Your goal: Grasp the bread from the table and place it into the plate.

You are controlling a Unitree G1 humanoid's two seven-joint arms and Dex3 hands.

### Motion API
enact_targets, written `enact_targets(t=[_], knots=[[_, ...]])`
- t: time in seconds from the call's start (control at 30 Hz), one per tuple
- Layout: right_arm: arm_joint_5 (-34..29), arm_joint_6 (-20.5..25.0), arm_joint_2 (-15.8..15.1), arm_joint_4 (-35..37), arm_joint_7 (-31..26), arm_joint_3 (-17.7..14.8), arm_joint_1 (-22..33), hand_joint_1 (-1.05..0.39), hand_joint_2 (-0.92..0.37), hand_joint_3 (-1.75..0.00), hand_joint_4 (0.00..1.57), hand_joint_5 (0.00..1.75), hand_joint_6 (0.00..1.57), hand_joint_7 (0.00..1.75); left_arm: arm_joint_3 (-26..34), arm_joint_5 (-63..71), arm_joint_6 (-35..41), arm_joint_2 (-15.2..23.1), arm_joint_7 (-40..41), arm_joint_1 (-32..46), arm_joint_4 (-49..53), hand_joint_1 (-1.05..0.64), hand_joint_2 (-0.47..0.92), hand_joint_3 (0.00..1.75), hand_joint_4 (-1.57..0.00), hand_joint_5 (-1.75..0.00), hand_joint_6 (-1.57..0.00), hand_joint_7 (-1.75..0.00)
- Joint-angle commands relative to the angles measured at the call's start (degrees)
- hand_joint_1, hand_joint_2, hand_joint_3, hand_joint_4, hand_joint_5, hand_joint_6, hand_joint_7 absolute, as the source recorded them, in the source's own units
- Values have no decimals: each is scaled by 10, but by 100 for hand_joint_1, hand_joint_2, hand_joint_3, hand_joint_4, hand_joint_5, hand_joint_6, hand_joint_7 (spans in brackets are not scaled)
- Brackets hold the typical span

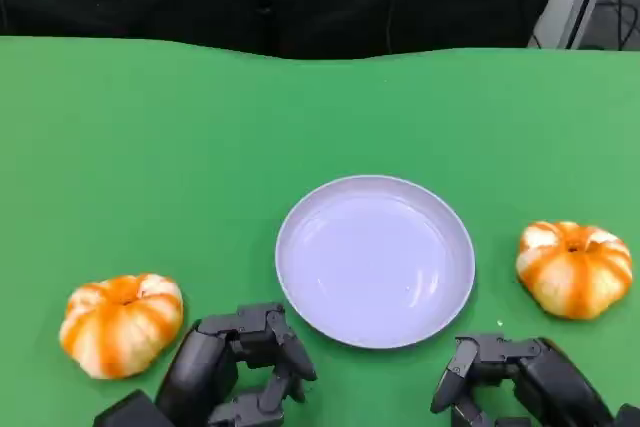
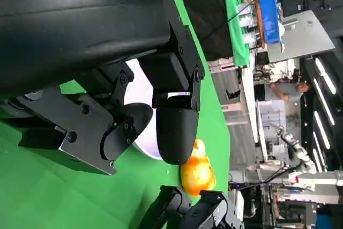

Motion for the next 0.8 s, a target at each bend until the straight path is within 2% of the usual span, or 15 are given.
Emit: enact_targets(t=[0.03, 0.33, 0.37, 0.4, 0.43, 0.5, 0.57, 0.6, 0.63, 0.8], knots=[[3, -4, -8, 4, -2, -6, -2, -14, -64, -92, 82, 146, 86, 111, 5, -5, -14, 7, 1, -5, 8, -1, 58, 106, -93, -148, -103, -115], [2, -5, -8, 6, -2, -6, -3, -15, -64, -92, 81, 146, 86, 111, 8, -4, -20, 6, 5, -5, 7, 0, 61, 100, -92, -144, -102, -110], [2, -5, -8, 6, -2, -6, -3, -14, -64, -92, 81, 146, 86, 112, 10, -3, -22, 7, 7, -6, 6, -3, 67, 80, -89, -111, -104, -77], [2, -4, -9, 7, -2, -6, -4, -14, -63, -92, 81, 146, 86, 112, 11, -4, -23, 6, 8, -6, 4, -4, 72, 67, -91, -93, -109, -54], [4, -4, -9, 7, 0, -6, -4, -14, -63, -92, 81, 146, 86, 112, 12, -7, -23, 6, 7, -6, 3, -5, 76, 56, -94, -76, -114, -34], [6, -3, -9, 8, 2, -6, -5, -14, -63, -92, 81, 147, 86, 112, 12, -10, -23, 5, 5, -5, 1, -6, 82, 39, -103, -40, -118, -9], [6, -3, -9, 9, 2, -7, -4, -14, -63, -92, 81, 147, 86, 113, 13, -18, -12, 4, 3, -1, -11, -6, 84, 34, -106, -30, -120, -3], [5, -2, -9, 8, 0, -7, -4, -14, -63, -92, 82, 147, 85, 113, 13, -28, -1, 3, -1, 3, -23, -12, 88, 21, -100, -16, -103, -1], [5, 0, -9, 6, 0, -7, -3, -15, -63, -92, 82, 147, 85, 113, 12, -39, 10, 2, -7, 8, -35, -14, 90, 16, -98, -9, -95, -1], [4, 2, -9, 5, 1, -6, -3, -14, -64, -93, 82, 148, 86, 112, 8, -77, 51, 2, -30, 21, -75, -14, 92, 9, -87, -1, -77, 0]])
